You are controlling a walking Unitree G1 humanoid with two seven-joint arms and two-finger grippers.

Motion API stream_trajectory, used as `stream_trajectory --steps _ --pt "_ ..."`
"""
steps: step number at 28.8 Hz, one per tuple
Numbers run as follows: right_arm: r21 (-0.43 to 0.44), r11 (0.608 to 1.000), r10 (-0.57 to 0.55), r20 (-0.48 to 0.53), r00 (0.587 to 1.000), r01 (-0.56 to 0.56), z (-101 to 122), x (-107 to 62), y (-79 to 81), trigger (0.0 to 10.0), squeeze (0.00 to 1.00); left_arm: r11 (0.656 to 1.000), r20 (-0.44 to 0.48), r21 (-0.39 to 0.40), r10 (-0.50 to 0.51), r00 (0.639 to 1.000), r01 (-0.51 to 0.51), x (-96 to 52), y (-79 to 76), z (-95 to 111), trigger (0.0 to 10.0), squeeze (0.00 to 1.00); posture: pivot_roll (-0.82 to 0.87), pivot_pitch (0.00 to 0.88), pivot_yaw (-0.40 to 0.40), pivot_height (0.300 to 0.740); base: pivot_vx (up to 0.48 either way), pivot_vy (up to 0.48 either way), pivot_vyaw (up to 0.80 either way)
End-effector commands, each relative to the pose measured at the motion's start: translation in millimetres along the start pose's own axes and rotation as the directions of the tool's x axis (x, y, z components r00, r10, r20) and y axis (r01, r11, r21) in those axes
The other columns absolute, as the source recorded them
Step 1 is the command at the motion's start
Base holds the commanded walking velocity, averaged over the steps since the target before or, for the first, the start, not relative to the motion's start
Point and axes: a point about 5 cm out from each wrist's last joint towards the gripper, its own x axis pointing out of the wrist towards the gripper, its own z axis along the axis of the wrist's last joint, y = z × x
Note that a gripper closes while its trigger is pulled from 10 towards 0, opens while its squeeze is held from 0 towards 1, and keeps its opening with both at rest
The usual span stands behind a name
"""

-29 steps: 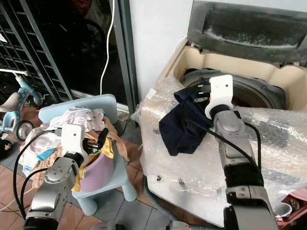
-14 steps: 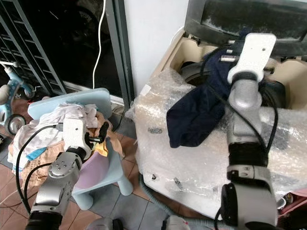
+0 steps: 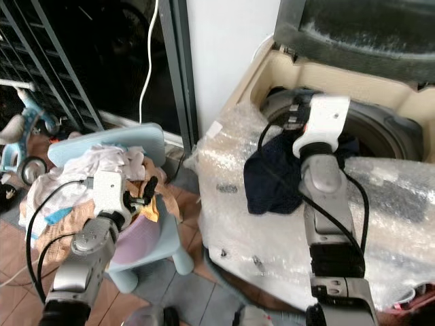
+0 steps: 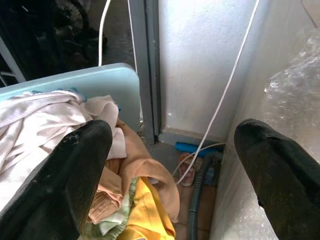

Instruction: Clothes washing

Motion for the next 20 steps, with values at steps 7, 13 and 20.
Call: stream_trajectory --steps 7,13,20 --pt "0.022 0.999 0.048 -0.157 0.986 -0.045 -28 -28.6 30.6 10.0 0.00 1.000 -0.004 -0.007 0.009 1.000 -0.009 -3.9 -0.1 -4 10.0 0.00 -0.11 0.000 0.040 0.740 0.000 0.000 0.00" --pt "0.125 0.980 0.165 -0.092 0.982 -0.153 -10 -19.8 39.6 10.0 1.00 1.000 0.003 -0.005 0.011 1.000 -0.011 -3.8 0.0 -3 10.0 0.00 -0.11 0.000 0.042 0.740 0.000 0.000 0.00" --pt "0.059 0.973 0.227 -0.030 0.973 -0.225 8 -6.5 15.4 10.0 1.00 1.000 0.008 -0.006 0.007 1.000 -0.007 -4.2 -0.9 -1 10.0 0.00 -0.12 0.000 0.039 0.740 0.000 0.000 0.00"
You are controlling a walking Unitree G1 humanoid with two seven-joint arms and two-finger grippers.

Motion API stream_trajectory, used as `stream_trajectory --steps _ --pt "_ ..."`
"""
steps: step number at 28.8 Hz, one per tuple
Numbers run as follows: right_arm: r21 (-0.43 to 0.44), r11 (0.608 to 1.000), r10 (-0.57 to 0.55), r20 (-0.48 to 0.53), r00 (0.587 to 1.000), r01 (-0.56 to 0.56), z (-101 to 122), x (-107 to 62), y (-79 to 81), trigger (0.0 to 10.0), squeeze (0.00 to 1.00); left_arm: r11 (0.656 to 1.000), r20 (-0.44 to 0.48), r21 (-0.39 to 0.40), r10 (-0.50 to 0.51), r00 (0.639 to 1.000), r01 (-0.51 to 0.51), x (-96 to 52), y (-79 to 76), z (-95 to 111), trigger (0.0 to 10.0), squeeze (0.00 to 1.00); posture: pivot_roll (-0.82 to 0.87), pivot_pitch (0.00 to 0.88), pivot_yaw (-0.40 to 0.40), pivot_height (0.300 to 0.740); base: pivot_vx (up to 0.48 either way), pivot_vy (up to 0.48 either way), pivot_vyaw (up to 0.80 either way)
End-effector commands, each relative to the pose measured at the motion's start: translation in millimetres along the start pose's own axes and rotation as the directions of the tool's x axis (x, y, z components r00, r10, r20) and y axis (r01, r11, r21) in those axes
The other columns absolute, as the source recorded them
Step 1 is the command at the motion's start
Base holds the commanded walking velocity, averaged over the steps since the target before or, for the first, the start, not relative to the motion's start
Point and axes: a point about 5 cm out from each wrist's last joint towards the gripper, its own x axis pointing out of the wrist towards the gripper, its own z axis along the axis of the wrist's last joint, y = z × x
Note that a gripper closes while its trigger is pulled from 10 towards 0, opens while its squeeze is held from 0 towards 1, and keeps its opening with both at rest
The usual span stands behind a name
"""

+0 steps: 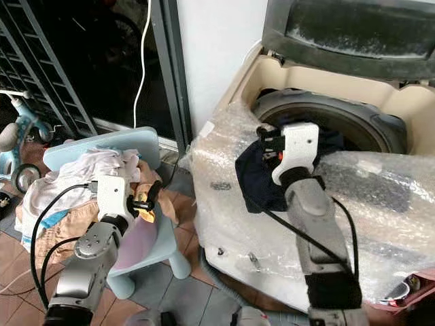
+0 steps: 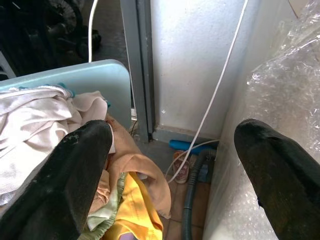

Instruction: Clothes washing

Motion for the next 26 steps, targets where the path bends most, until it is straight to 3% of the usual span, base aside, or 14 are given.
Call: stream_trajectory --steps 1,2,3,4,5,8,13,16,17,18,19,26 --pt "-0.009 1.000 -0.001 -0.010 1.000 0.000 0 -0.8 -6.8 10.0 0.97 1.000 0.021 0.006 0.002 1.000 -0.003 -0.3 1.1 5 10.0 0.00 -0.12 0.000 0.038 0.740 0.000 0.000 0.00" --pt "-0.028 1.000 0.003 -0.033 0.999 -0.004 -2 -2.0 -9.1 10.0 0.83 1.000 0.022 0.006 0.002 1.000 -0.002 0.1 1.0 5 10.0 0.00 -0.12 0.000 0.036 0.740 0.000 0.000 0.00" --pt "-0.012 0.998 0.067 -0.075 0.995 -0.068 -9 -8.5 -5.3 10.0 0.00 1.000 0.023 0.006 0.001 1.000 -0.001 0.0 0.8 6 10.0 0.00 -0.12 0.000 0.035 0.740 0.000 0.000 0.00" --pt "-0.012 0.998 0.067 -0.075 0.995 -0.068 -9 -8.5 -5.3 10.0 0.00 1.000 0.023 0.006 0.001 1.000 -0.001 0.0 0.8 6 10.0 0.00 -0.12 0.000 0.035 0.740 0.000 0.000 0.00" --pt "0.057 0.986 0.162 -0.095 0.982 -0.157 -14 -17.9 2.7 10.0 0.00 1.000 0.023 0.005 0.002 1.000 -0.003 -0.4 1.1 6 10.0 0.00 -0.12 0.000 0.037 0.740 0.000 0.000 0.00" --pt "0.109 0.962 0.261 -0.107 0.959 -0.249 -17 -28.2 7.2 10.0 0.00 1.000 0.021 0.003 0.003 1.000 -0.003 -1.0 1.5 6 10.0 0.00 -0.12 0.000 0.039 0.740 0.000 0.000 0.00" --pt "0.085 0.961 0.272 -0.134 0.953 -0.262 -26 -34.7 7.4 10.0 0.00 1.000 0.015 0.009 -0.009 1.000 0.009 -1.6 0.4 4 10.0 0.00 -0.12 0.000 0.046 0.740 0.000 0.000 0.00" --pt "0.016 0.971 0.235 -0.192 0.953 -0.237 -38 -37.2 8.3 10.0 0.00 1.000 0.014 0.013 -0.013 1.000 0.013 -1.9 0.2 4 10.0 0.00 -0.12 0.000 0.047 0.740 0.000 0.000 0.00" --pt "-0.030 0.974 0.211 -0.224 0.951 -0.224 -42 -37.8 6.3 4.7 0.00 1.000 0.013 0.013 -0.013 1.000 0.012 -1.9 0.3 4 10.0 0.00 -0.12 0.000 0.046 0.740 0.000 0.000 0.00" --pt "-0.030 0.974 0.211 -0.224 0.951 -0.224 -42 -37.8 6.3 4.7 0.00 1.000 0.013 0.013 -0.013 1.000 0.012 -1.9 0.3 4 10.0 0.00 -0.12 0.000 0.046 0.740 0.000 0.000 0.00" --pt "-0.115 0.980 0.123 -0.279 0.953 -0.160 -50 -37.4 -2.3 0.0 0.00 1.000 0.008 0.015 -0.013 1.000 0.013 -1.9 0.0 3 10.0 0.00 -0.12 0.000 0.046 0.740 0.000 0.000 0.00" --pt "-0.173 0.985 -0.076 -0.279 0.957 0.028 -49 -32.3 -31.5 0.0 0.00 1.000 0.001 0.017 -0.014 1.000 0.014 -2.9 -0.5 2 10.0 0.00 -0.12 0.000 0.041 0.740 0.000 0.000 0.00"
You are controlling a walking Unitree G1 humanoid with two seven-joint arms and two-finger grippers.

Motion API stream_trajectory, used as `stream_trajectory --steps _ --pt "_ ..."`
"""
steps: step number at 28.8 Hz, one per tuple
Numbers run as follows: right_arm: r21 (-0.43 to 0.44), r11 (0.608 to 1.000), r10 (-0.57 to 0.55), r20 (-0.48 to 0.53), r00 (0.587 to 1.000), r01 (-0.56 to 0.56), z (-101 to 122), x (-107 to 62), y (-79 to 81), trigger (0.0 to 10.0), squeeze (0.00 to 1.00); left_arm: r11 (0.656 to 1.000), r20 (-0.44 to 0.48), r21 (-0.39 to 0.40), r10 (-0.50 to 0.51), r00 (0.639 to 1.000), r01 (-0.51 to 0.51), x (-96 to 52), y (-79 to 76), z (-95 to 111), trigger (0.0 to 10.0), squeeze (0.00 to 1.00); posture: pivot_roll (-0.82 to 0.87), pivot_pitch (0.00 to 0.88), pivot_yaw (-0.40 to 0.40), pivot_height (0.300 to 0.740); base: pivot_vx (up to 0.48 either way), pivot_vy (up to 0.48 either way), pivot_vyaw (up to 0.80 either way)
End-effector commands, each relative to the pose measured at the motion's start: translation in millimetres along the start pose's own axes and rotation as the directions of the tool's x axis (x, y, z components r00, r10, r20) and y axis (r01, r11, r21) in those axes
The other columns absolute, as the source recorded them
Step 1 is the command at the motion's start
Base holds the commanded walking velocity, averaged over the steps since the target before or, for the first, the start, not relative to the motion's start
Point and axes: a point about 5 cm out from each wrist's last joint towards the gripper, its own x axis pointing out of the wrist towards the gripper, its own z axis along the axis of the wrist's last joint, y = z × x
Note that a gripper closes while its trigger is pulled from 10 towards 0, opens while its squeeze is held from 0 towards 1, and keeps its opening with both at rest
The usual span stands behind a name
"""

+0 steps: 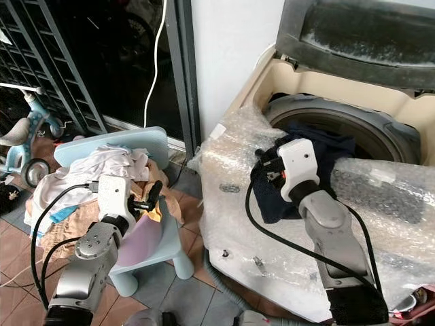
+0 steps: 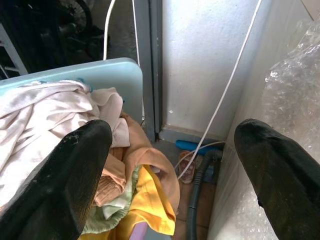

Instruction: Clothes washing

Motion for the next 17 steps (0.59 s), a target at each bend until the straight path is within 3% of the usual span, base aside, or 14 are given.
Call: stream_trajectory --steps 1,3,7,11,17 --pt "-0.002 0.988 -0.152 -0.108 0.982 0.153 -19 -5.2 -26.2 0.0 0.00 1.000 0.010 0.010 -0.003 1.000 0.003 -1.2 1.6 4 10.0 0.00 -0.12 0.000 0.040 0.740 0.000 0.000 0.00" --pt "-0.001 0.986 -0.165 -0.106 0.981 0.166 -19 -5.0 -28.1 0.0 0.00 1.000 0.010 0.010 -0.002 1.000 0.002 -1.2 1.7 4 10.0 0.00 -0.12 0.000 0.040 0.740 0.000 0.000 0.00" --pt "0.003 0.923 -0.386 0.004 0.923 0.386 7 1.5 -70.0 0.0 0.00 1.000 0.012 0.013 -0.003 1.000 0.002 -0.9 1.5 4 10.0 0.00 -0.11 0.000 0.040 0.740 0.000 0.000 0.00" --pt "0.030 0.881 -0.472 0.142 0.870 0.472 43 9.6 -93.8 0.0 0.00 1.000 0.016 0.014 0.000 1.000 0.000 -0.1 1.8 6 10.0 0.00 -0.11 0.000 0.042 0.740 0.000 0.000 0.00" --pt "0.041 0.871 -0.487 0.196 0.851 0.489 59 14.0 -99.3 0.0 0.00 1.000 0.016 0.014 0.002 1.000 -0.003 -0.1 1.5 6 10.0 0.00 -0.11 0.000 0.039 0.740 0.000 0.000 0.00"
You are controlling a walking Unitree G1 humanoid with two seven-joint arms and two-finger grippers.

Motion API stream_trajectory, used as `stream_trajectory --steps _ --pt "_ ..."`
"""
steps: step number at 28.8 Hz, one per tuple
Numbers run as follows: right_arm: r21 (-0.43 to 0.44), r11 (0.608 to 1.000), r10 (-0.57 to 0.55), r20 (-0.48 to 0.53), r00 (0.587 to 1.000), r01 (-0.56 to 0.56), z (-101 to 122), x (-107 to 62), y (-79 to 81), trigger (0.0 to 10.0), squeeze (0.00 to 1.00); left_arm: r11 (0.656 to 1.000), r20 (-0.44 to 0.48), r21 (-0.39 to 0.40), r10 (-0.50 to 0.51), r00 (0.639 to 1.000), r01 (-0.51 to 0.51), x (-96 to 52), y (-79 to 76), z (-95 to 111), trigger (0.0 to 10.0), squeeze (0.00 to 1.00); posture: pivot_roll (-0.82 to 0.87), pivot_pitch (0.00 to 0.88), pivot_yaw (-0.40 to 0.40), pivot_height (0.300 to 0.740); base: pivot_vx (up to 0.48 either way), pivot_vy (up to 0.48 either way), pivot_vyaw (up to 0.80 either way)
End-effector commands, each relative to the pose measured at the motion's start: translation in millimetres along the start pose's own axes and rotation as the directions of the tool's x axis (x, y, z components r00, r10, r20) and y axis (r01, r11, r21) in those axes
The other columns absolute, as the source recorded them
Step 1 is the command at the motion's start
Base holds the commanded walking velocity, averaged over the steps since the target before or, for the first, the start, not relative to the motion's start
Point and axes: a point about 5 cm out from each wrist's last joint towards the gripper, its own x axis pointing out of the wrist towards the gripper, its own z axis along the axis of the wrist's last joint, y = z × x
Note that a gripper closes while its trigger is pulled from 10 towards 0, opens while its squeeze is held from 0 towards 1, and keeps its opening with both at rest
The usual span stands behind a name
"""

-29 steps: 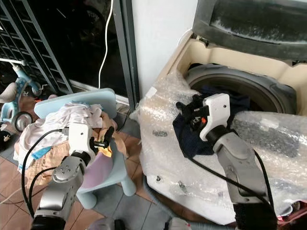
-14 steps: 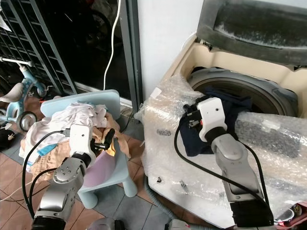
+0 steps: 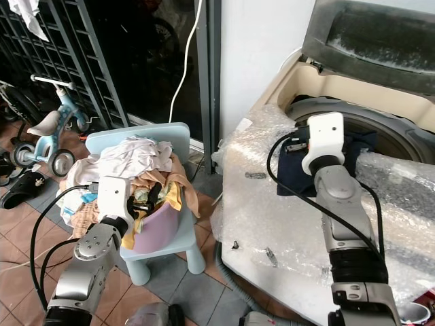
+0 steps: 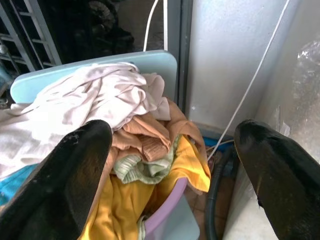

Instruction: Clothes washing

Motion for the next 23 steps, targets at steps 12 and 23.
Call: stream_trajectory --steps 12,23 --pt "-0.127 0.951 -0.279 0.039 0.959 0.282 13 12.2 -35.8 10.0 1.00 1.000 0.006 0.001 0.004 1.000 -0.004 2.9 -1.2 4 10.0 0.00 -0.11 0.000 0.035 0.740 0.000 0.000 0.00" --pt "-0.075 0.975 -0.199 0.114 0.973 0.208 23 7.3 -23.0 10.0 1.00 0.999 0.017 0.007 0.033 0.999 -0.033 5.5 0.1 5 10.0 0.00 -0.12 0.000 0.032 0.740 0.000 0.000 0.00"
